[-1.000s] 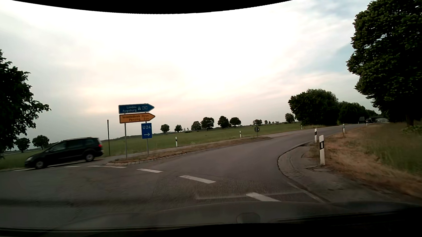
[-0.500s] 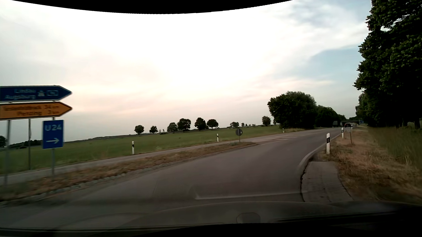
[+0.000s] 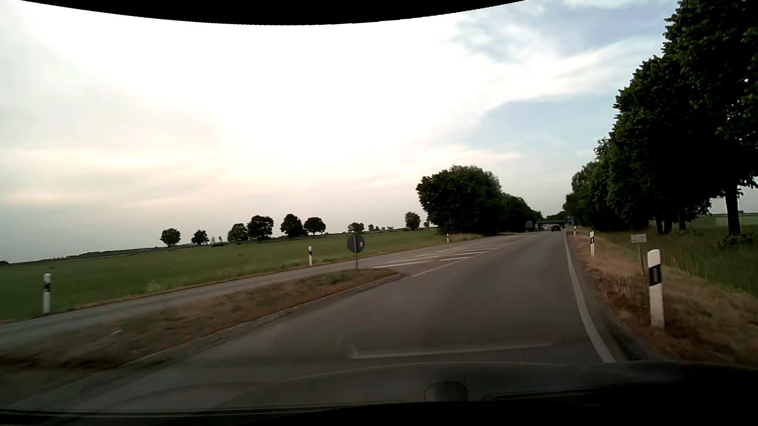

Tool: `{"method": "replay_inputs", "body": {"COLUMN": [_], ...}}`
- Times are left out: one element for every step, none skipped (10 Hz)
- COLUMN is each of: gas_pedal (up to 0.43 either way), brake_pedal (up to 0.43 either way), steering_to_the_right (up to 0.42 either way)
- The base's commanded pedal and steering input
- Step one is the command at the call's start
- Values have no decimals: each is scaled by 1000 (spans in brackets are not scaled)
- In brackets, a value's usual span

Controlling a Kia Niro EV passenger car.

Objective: Follow the waypoints while adhering to traffic rules and regulations

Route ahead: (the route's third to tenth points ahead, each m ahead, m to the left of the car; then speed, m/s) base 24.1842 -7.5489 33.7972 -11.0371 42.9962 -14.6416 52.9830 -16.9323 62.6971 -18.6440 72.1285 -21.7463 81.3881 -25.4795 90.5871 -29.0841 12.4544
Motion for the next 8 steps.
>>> {"method": "replay_inputs", "body": {"gas_pedal": [299, 311, 319, 339, 358, 370, 370, 378], "brake_pedal": [6, 6, 6, 6, 6, 6, 6, 6], "steering_to_the_right": [139, 135, 130, 126, 122, 118, 107, 96]}}
